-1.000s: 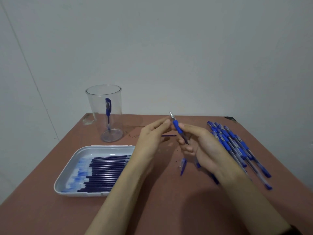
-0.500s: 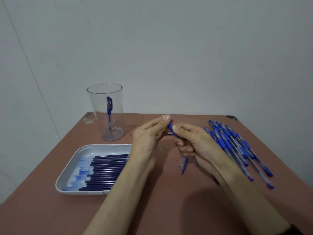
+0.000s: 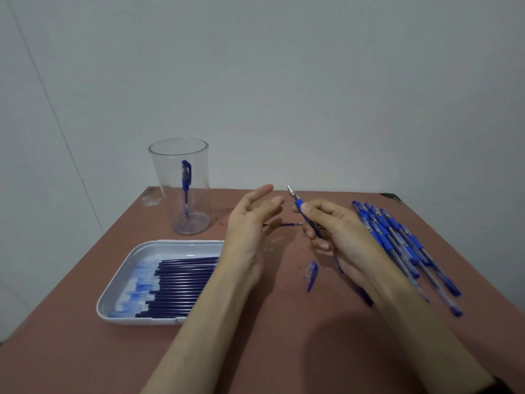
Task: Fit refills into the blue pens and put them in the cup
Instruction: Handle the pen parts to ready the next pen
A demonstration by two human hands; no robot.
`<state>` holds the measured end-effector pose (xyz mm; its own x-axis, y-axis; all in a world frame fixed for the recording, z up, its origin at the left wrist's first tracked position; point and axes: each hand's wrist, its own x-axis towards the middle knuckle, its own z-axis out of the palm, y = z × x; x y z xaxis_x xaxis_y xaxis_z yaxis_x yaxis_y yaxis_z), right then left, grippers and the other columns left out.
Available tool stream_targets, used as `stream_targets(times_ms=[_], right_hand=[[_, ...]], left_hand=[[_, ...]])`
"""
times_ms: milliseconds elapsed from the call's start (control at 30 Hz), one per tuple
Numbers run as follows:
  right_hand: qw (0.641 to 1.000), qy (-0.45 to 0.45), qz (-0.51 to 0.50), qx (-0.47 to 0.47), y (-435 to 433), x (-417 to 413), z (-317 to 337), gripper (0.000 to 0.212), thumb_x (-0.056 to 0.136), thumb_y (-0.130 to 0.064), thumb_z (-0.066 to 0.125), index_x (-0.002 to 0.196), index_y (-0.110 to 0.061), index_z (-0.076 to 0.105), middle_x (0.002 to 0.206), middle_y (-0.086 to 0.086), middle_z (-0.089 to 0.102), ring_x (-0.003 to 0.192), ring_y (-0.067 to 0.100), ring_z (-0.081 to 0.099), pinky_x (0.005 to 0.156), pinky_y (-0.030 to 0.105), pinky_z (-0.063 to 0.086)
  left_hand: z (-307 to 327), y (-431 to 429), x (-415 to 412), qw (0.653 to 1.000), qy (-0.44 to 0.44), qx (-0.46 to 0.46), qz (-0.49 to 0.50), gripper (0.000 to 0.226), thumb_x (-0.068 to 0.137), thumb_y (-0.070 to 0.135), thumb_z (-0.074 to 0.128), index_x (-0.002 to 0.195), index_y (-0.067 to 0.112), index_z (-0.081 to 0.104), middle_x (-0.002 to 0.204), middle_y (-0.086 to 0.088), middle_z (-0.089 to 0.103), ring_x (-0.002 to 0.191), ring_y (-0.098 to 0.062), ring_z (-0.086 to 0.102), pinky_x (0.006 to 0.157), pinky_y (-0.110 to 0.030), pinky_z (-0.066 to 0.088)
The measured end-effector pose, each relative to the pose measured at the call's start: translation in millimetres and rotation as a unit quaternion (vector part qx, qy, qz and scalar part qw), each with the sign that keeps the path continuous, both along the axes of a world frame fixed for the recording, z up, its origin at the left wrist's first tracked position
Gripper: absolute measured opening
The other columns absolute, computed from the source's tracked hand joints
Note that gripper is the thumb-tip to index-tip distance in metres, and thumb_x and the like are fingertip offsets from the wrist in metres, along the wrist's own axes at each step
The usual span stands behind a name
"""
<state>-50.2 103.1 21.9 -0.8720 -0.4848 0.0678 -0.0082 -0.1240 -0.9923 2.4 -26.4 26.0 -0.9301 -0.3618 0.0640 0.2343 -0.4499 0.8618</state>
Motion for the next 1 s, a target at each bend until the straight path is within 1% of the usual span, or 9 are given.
stream_targets(times_ms=[133,300,467,533,600,700,800,867,1000], right_hand=[[0.999,0.008,0.027,0.028,-1,4,1,0.014,0.094,-0.018,0.057,0.086,-0.011,0.066,0.055,0.005,0.048,0.038,0.01,0.028,0.043,0.024,0.016],[0.997,0.05,0.019,0.048,0,2,0,0.012,0.092,-0.02,0.06,0.085,-0.017,0.07,0.057,0.005,0.051,0.041,0.012,0.031,0.047,0.028,0.018],[0.987,0.111,-0.022,0.115,4,3,0,0.004,0.088,-0.023,0.068,0.085,-0.023,0.07,0.06,0.003,0.057,0.044,0.01,0.037,0.044,0.023,0.028],[0.983,0.117,-0.046,0.132,5,2,-1,0.003,0.088,-0.023,0.068,0.087,-0.022,0.07,0.059,0.002,0.057,0.043,0.009,0.037,0.044,0.022,0.028],[0.983,0.103,-0.083,0.129,6,0,-1,0.004,0.088,-0.022,0.067,0.089,-0.019,0.07,0.06,0.002,0.057,0.042,0.009,0.037,0.041,0.021,0.028],[0.981,0.092,-0.123,0.12,8,-2,-1,0.004,0.088,-0.022,0.067,0.089,-0.018,0.069,0.06,0.003,0.057,0.042,0.01,0.037,0.042,0.023,0.028],[0.979,0.088,-0.14,0.115,9,-3,-2,0.003,0.089,-0.021,0.066,0.089,-0.019,0.068,0.061,0.003,0.057,0.042,0.011,0.037,0.044,0.025,0.028],[0.979,0.086,-0.144,0.119,8,-3,-1,0.003,0.09,-0.022,0.066,0.09,-0.019,0.067,0.061,0.003,0.057,0.042,0.01,0.038,0.044,0.025,0.029],[0.978,0.088,-0.142,0.125,7,-2,-1,0.005,0.09,-0.022,0.065,0.092,-0.019,0.068,0.061,0.002,0.058,0.042,0.009,0.038,0.042,0.023,0.03]], left_hand=[[0,3,2,0.998,0.032,-0.043,-0.024,0.03,0.09,0.001,0.056,0.117,0.012,0.059,0.1,-0.004,0.072,0.083,-0.007,0.068,0.071,-0.018,0.054],[-2,2,4,0.998,0.025,-0.055,0.031,0.024,0.083,0.005,0.066,0.106,0.012,0.068,0.089,-0.001,0.074,0.081,-0.002,0.068,0.066,-0.009,0.049],[-2,-4,0,0.998,-0.003,0.004,0.063,0.011,0.08,0.009,0.07,0.088,0.017,0.07,0.092,0.004,0.071,0.094,-0.01,0.064,0.084,-0.022,0.048],[-3,-7,-1,0.996,-0.012,-0.002,0.093,0.01,0.08,0.011,0.071,0.086,0.019,0.07,0.088,0.009,0.069,0.088,-0.006,0.062,0.077,-0.02,0.046],[-6,-8,-1,0.989,-0.015,-0.078,0.122,0.011,0.08,0.011,0.072,0.086,0.021,0.071,0.081,0.011,0.068,0.078,-0.001,0.061,0.068,-0.015,0.045],[-12,-4,-3,0.944,-0.028,-0.304,0.128,0.014,0.079,0.009,0.073,0.087,0.02,0.072,0.073,0.008,0.066,0.065,0.0,0.059,0.064,-0.012,0.045],[-21,6,-5,0.827,-0.085,-0.548,0.097,0.02,0.081,0.008,0.064,0.094,0.02,0.073,0.078,0.008,0.067,0.073,-0.008,0.06,0.068,-0.017,0.044],[-26,12,-4,0.781,-0.109,-0.612,0.066,0.024,0.082,0.007,0.057,0.091,0.021,0.074,0.083,0.005,0.07,0.078,-0.014,0.062,0.067,-0.021,0.042],[-29,12,-3,0.772,-0.121,-0.621,0.053,0.017,0.082,0.011,0.063,0.086,0.024,0.074,0.07,0.01,0.06,0.075,-0.013,0.06,0.062,-0.02,0.037]])
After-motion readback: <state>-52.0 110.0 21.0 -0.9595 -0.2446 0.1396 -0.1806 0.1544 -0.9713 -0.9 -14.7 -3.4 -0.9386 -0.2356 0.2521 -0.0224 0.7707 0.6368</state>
